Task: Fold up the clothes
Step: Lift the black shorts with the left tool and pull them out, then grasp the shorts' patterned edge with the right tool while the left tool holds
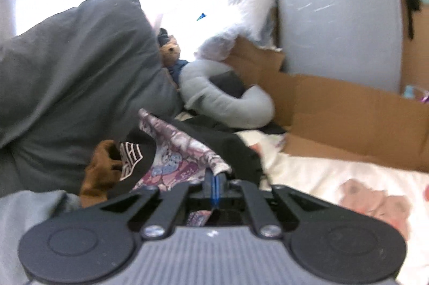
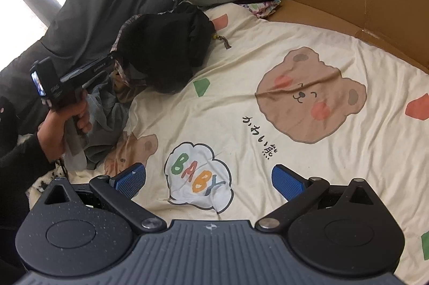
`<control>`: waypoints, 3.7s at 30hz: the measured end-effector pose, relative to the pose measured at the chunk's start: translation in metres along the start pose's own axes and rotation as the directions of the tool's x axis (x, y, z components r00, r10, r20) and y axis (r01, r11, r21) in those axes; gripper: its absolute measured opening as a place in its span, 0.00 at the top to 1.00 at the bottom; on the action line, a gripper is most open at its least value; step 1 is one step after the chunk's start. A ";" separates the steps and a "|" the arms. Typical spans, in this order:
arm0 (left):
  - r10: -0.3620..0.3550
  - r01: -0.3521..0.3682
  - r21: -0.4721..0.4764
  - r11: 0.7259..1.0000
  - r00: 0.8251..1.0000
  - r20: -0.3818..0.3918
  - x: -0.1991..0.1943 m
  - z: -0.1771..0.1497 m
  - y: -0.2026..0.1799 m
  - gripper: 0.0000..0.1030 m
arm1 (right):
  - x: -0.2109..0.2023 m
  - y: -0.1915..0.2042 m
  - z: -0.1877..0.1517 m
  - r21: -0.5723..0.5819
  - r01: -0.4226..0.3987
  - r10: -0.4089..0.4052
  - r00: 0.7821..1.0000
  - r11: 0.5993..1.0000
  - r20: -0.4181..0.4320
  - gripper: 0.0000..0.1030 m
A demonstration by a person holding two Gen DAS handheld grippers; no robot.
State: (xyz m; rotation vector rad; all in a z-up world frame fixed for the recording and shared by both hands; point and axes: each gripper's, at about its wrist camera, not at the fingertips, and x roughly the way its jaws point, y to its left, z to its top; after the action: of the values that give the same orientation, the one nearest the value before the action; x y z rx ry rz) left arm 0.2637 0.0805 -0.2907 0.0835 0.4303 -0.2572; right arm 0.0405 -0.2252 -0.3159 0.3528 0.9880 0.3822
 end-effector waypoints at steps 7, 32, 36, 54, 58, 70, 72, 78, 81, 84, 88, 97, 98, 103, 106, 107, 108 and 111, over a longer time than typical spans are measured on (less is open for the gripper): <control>-0.100 0.101 -0.043 0.994 0.995 0.029 -0.020 -0.001 -0.033 1.00 | -0.001 -0.005 0.002 0.008 0.000 0.000 1.000 1.000 0.021 0.00; -0.371 0.368 -0.051 0.928 0.927 -0.060 -0.053 -0.045 -0.130 1.00 | 0.019 -0.005 0.029 0.124 -0.114 0.110 0.993 0.986 0.039 0.18; -0.400 0.395 -0.078 0.916 0.912 -0.087 -0.055 -0.055 -0.136 1.00 | 0.029 -0.009 0.030 0.148 -0.126 0.125 0.992 0.981 0.016 0.27; -0.532 0.536 -0.001 0.844 0.836 -0.136 -0.088 -0.078 -0.169 1.00 | 0.057 -0.025 0.024 0.189 -0.107 0.119 0.991 0.976 -0.054 0.68; -0.569 0.578 0.010 0.816 0.807 -0.158 -0.092 -0.082 -0.175 1.00 | 0.062 -0.028 0.019 0.165 -0.078 0.093 0.992 0.983 -0.089 0.76; -0.712 0.778 0.022 0.628 0.586 -0.386 -0.070 -0.072 -0.176 0.87 | 0.038 -0.047 -0.006 0.193 -0.056 0.069 0.996 0.980 -0.063 0.94; -0.692 0.761 0.023 0.648 0.601 -0.399 -0.068 -0.071 -0.172 0.87 | 0.032 -0.050 -0.008 0.192 -0.058 0.068 0.997 0.980 -0.048 0.94; -0.635 0.706 0.004 0.708 0.640 -0.432 -0.057 -0.070 -0.167 0.87 | 0.013 -0.065 -0.017 0.210 -0.066 0.068 0.998 0.975 -0.002 0.94; -0.609 0.684 0.006 0.729 0.653 -0.449 -0.051 -0.069 -0.170 0.87 | 0.004 -0.073 -0.026 0.218 -0.073 0.069 0.997 0.973 0.022 0.94; -0.588 0.674 0.027 0.738 0.662 -0.465 -0.043 -0.067 -0.177 0.87 | -0.002 -0.080 -0.036 0.223 -0.076 0.069 0.997 0.972 0.040 0.94; -0.566 0.665 0.049 0.745 0.669 -0.481 -0.039 -0.063 -0.183 0.86 | -0.008 -0.085 -0.051 0.222 -0.092 0.081 0.995 0.971 0.055 0.94; -0.519 0.620 0.060 0.782 0.702 -0.487 -0.028 -0.059 -0.191 0.76 | -0.030 -0.102 -0.071 0.248 -0.110 0.088 0.991 0.962 0.099 0.94; -0.514 0.614 0.063 0.787 0.707 -0.485 -0.029 -0.059 -0.190 0.74 | -0.035 -0.105 -0.072 0.252 -0.107 0.082 0.991 0.962 0.109 0.94; -0.482 0.587 0.075 0.806 0.725 -0.492 -0.026 -0.061 -0.180 0.67 | -0.051 -0.121 -0.080 0.278 -0.091 0.052 0.988 0.956 0.144 0.94; -0.453 0.561 0.080 0.824 0.736 -0.503 -0.022 -0.062 -0.175 0.64 | -0.056 -0.132 -0.088 0.305 -0.079 0.036 0.989 0.949 0.145 0.94; -0.443 0.552 0.081 0.830 0.740 -0.506 -0.020 -0.062 -0.173 0.63 | -0.057 -0.135 -0.091 0.313 -0.076 0.031 0.989 0.947 0.144 0.94; -0.433 0.542 0.080 0.837 0.744 -0.508 -0.018 -0.062 -0.171 0.62 | -0.058 -0.138 -0.094 0.320 -0.072 0.027 0.989 0.945 0.144 0.94; -0.411 0.511 0.064 0.857 0.754 -0.512 -0.012 -0.060 -0.166 0.58 | -0.062 -0.148 -0.102 0.346 -0.064 0.013 0.989 0.936 0.147 0.94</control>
State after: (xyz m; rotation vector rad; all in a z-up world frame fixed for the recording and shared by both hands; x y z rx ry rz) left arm 0.1858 -0.0687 -0.3443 0.2444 0.9301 -0.7882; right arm -0.0557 -0.3722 -0.3890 0.7151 0.9082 0.2103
